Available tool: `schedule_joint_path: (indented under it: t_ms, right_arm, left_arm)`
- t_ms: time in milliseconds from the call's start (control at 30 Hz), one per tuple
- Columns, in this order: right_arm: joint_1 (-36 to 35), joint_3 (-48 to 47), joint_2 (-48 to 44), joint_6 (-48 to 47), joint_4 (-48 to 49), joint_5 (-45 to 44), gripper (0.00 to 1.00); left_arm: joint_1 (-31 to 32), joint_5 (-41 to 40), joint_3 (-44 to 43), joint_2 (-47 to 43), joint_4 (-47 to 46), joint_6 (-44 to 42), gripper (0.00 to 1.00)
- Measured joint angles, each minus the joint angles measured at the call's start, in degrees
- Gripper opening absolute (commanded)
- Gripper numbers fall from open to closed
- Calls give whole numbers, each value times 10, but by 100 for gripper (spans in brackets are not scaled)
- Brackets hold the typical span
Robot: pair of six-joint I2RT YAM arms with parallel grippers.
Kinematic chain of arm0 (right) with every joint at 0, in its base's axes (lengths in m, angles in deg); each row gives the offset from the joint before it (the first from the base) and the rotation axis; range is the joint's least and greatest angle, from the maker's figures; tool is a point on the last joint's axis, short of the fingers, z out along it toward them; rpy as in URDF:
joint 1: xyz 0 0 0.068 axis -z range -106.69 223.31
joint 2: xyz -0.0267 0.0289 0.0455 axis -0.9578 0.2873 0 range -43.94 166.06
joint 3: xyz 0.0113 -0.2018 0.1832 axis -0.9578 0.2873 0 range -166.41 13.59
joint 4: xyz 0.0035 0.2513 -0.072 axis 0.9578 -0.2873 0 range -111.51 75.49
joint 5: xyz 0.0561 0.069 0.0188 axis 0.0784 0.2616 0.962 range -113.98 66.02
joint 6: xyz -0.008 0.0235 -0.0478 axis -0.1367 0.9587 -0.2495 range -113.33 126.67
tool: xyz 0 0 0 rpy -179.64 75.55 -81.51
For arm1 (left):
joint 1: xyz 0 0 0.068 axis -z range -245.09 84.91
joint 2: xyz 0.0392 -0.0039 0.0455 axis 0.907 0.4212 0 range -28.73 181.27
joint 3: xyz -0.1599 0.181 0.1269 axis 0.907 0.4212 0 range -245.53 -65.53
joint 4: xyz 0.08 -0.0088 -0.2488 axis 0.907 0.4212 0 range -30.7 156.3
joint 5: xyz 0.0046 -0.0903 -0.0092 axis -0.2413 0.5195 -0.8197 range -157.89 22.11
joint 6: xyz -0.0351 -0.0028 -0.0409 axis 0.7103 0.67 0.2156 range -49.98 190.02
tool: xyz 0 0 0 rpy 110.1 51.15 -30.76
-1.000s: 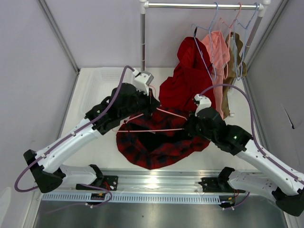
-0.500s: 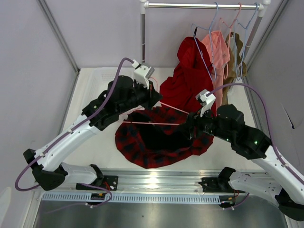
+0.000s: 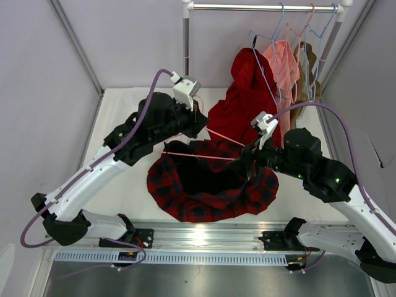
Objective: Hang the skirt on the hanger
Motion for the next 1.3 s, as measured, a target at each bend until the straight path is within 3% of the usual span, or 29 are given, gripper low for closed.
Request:
schedule_joint_path:
  t_ms: [533, 767, 867, 1133, 1300]
  right_arm:
    - [0, 1, -40, 26, -98, -59, 75]
    - [1, -2, -33, -26, -28, -33, 80]
    - [30, -39, 16, -61, 5, 27, 79]
    - [215, -79, 177, -83, 125, 289, 79]
    - [247, -80, 239, -75, 153, 417, 73]
  left_arm:
    - [0, -46, -23, 25, 55, -16, 0]
    - [0, -44, -29, 25, 59, -19, 0]
    - [0, -41, -30, 25, 63, -20, 0]
    - [0, -22, -30, 25, 63, -19, 0]
    - [0, -16, -30, 25, 63, -19, 0]
